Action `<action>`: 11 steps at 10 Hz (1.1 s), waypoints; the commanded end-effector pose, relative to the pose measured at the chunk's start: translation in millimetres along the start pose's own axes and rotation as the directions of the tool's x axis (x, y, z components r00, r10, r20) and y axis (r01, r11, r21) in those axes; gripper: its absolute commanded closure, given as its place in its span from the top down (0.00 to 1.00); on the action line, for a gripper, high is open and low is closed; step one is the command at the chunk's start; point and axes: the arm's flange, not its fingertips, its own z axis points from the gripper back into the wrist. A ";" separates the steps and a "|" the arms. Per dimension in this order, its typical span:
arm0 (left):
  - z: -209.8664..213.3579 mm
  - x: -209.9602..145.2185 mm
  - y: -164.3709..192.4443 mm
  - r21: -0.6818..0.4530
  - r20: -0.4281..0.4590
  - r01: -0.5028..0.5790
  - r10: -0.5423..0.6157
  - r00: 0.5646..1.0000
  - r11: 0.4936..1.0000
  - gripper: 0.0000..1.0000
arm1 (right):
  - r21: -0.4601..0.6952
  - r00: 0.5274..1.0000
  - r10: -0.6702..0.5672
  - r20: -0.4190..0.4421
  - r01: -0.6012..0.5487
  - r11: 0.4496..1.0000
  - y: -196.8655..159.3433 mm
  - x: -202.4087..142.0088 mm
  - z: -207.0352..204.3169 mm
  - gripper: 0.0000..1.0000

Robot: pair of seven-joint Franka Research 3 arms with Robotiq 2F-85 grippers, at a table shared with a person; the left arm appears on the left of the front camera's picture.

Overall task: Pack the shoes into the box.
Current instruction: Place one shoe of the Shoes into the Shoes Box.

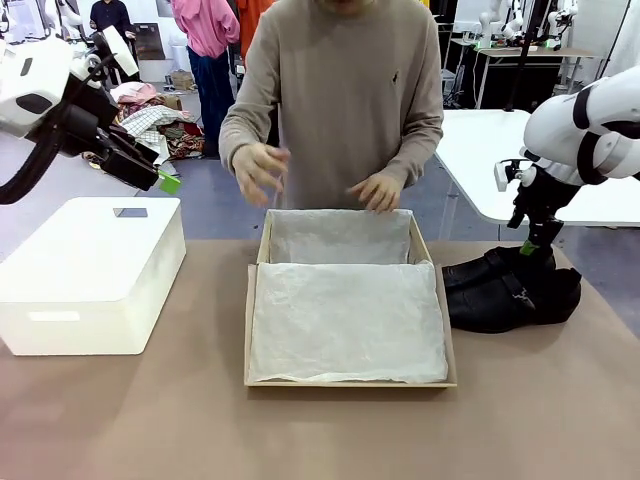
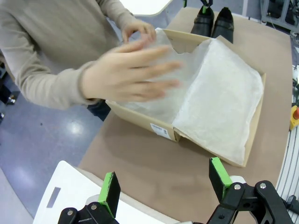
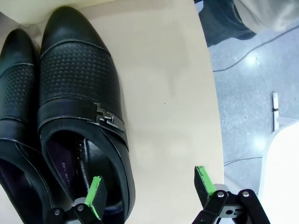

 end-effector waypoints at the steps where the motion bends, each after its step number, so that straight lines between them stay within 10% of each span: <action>1: 0.0 -1.2 1.2 -0.016 0.014 0.008 -0.008 1.000 1.000 1.00 | 0.011 0.999 0.030 -0.020 -0.030 1.000 -9.2 -0.5 -3.5 1.00; 9: 0.0 -1.2 1.2 -0.016 0.014 0.008 -0.008 1.000 1.000 1.00 | 0.073 0.996 0.024 -0.084 -0.018 0.997 -13.7 3.8 -22.1 1.00; 11: 0.0 -1.2 1.2 -0.016 0.014 0.008 -0.008 1.000 1.000 1.00 | 0.079 0.997 0.019 -0.080 -0.012 0.997 -14.0 3.9 -21.8 0.77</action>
